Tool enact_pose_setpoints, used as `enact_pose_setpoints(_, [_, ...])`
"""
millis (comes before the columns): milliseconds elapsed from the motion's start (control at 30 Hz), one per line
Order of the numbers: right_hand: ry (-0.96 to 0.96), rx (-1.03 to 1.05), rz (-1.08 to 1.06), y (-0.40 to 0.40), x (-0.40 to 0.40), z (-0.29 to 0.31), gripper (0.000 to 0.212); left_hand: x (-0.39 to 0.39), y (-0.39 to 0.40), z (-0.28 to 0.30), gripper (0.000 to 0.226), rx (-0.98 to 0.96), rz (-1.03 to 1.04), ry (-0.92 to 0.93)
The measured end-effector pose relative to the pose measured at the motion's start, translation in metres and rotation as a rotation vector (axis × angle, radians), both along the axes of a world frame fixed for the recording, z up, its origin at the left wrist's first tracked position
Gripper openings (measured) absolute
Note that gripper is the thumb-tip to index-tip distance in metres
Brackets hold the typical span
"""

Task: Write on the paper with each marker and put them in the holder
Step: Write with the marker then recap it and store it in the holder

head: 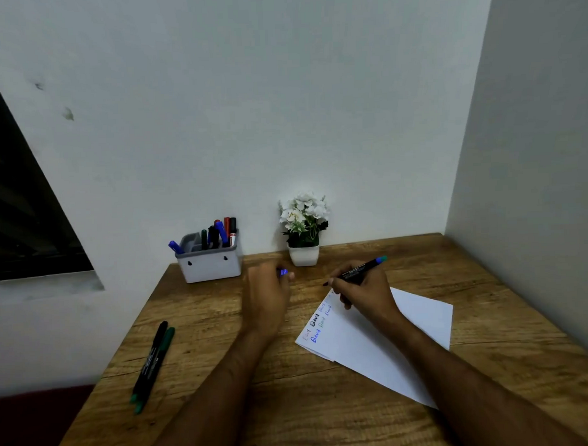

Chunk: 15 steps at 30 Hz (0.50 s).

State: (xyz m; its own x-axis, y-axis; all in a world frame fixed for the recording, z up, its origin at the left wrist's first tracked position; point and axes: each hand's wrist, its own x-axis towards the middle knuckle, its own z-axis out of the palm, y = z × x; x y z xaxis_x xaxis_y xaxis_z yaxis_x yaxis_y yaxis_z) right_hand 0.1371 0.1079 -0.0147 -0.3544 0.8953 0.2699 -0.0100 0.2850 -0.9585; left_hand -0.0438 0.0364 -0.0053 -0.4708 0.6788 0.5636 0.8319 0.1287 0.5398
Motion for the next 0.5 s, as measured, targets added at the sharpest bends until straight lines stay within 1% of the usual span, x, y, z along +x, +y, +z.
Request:
enact_pose_setpoints(33, [-0.012,0.021,0.003,-0.002,-0.002,0.001,0.008,0.004,-0.002,0.004,0.007,0.038,0.021,-0.131])
enact_pose_setpoints(67, [-0.021,0.048,0.009,-0.006,-0.003,0.003,0.009,0.006,-0.004,0.008,0.01,0.062,0.044,-0.324])
enact_pose_setpoints(100, [-0.019,0.075,0.022,-0.01,-0.004,0.005,0.011,0.007,-0.005,0.011,0.013,0.083,0.055,-0.592])
enact_pose_setpoints(167, [0.005,0.129,0.064,-0.018,-0.006,0.008,0.016,0.006,-0.008,0.015,0.015,0.163,0.011,-1.188])
enact_pose_setpoints(200, [0.01,0.155,0.085,-0.022,-0.007,0.009,0.018,0.005,-0.011,0.016,0.013,0.202,-0.018,-1.402])
enact_pose_setpoints(233, [0.006,0.175,0.103,-0.025,-0.009,0.01,0.02,0.004,-0.014,0.016,0.012,0.228,-0.036,-1.539])
enact_pose_setpoints(267, [-0.002,0.19,0.117,-0.029,-0.012,0.011,0.02,0.004,-0.017,0.016,0.011,0.251,-0.061,-1.641])
enact_pose_setpoints(333, [-0.013,0.213,0.14,-0.035,-0.016,0.013,0.021,0.005,-0.025,0.016,0.014,0.272,-0.108,-1.756])
enact_pose_setpoints(500, [-0.018,0.262,0.161,-0.045,-0.025,0.013,0.021,0.007,-0.035,0.014,0.012,0.223,-0.104,-1.776])
